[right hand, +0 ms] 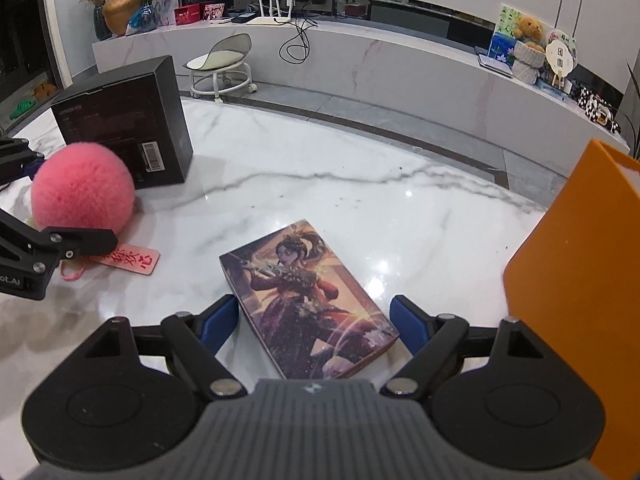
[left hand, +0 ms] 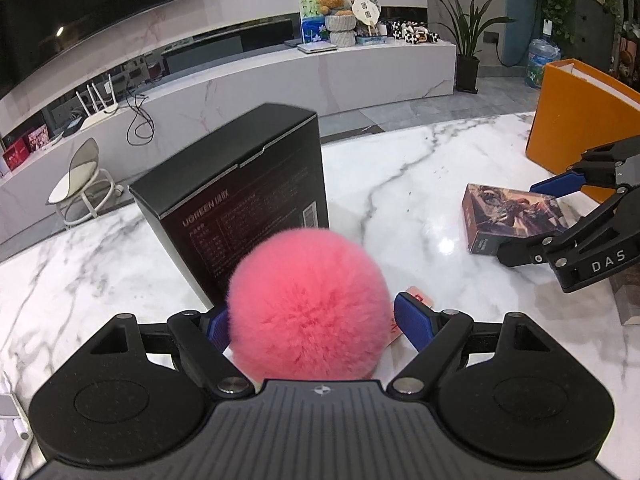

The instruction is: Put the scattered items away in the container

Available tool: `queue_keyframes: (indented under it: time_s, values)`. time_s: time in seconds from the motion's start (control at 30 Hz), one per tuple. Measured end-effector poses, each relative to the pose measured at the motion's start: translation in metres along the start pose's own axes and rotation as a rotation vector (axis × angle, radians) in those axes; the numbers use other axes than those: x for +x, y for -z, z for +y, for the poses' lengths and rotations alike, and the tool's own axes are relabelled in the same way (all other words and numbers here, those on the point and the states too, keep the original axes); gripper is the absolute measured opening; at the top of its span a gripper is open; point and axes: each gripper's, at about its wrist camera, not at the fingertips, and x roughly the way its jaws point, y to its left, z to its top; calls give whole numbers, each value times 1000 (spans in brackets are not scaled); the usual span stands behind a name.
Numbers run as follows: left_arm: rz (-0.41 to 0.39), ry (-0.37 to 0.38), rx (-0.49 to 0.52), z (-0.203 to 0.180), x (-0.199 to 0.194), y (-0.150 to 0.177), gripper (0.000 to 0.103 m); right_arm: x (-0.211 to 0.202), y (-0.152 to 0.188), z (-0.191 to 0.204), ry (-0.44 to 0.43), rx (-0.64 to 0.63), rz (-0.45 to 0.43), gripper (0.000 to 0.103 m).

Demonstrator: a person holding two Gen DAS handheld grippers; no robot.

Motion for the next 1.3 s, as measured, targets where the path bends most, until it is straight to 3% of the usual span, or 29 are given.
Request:
queue_keyframes:
  time_s: [0.27, 0.97, 1.13, 1.3]
  values:
    - [19, 17, -35, 4, 6, 4, 96, 4, 3, 0, -5, 27, -13, 86]
    - [46, 47, -122, 8, 5, 4, 91, -3, 4, 9, -45, -21, -6, 72]
    - [51, 53, -123, 7, 4, 4, 86, -3, 4, 12, -51, -27, -5, 70]
    - [50, 63, -116, 5, 1, 4, 71, -4, 4, 14, -58, -31, -3, 68]
